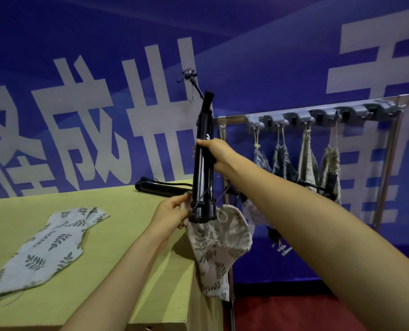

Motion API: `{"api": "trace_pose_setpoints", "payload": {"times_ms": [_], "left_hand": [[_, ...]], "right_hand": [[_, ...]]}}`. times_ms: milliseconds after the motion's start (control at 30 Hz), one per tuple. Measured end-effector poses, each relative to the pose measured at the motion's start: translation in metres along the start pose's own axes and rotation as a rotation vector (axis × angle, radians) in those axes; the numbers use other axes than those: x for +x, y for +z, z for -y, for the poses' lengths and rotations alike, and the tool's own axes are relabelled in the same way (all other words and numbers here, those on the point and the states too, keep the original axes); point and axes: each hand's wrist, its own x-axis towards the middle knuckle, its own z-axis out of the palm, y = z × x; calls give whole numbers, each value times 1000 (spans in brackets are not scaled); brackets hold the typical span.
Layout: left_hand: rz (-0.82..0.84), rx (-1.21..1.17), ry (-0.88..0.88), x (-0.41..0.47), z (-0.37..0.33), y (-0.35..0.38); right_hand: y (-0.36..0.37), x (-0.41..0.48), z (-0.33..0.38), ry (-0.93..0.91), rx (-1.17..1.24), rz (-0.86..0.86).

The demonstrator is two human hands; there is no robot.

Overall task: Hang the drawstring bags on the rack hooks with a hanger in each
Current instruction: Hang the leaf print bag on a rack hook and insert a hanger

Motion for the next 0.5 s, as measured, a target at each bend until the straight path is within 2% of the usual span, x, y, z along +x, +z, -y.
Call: {"api": "trace_pose_setpoints", "payload": {"times_ms": [333,500], "left_hand": [[-45,44,58,5,-20,-2],[-77,-82,19,9,-24,2]], "right_hand": [[9,-25,-34,-294,-95,9],[5,-45,-46,-422,-379,69]]}}
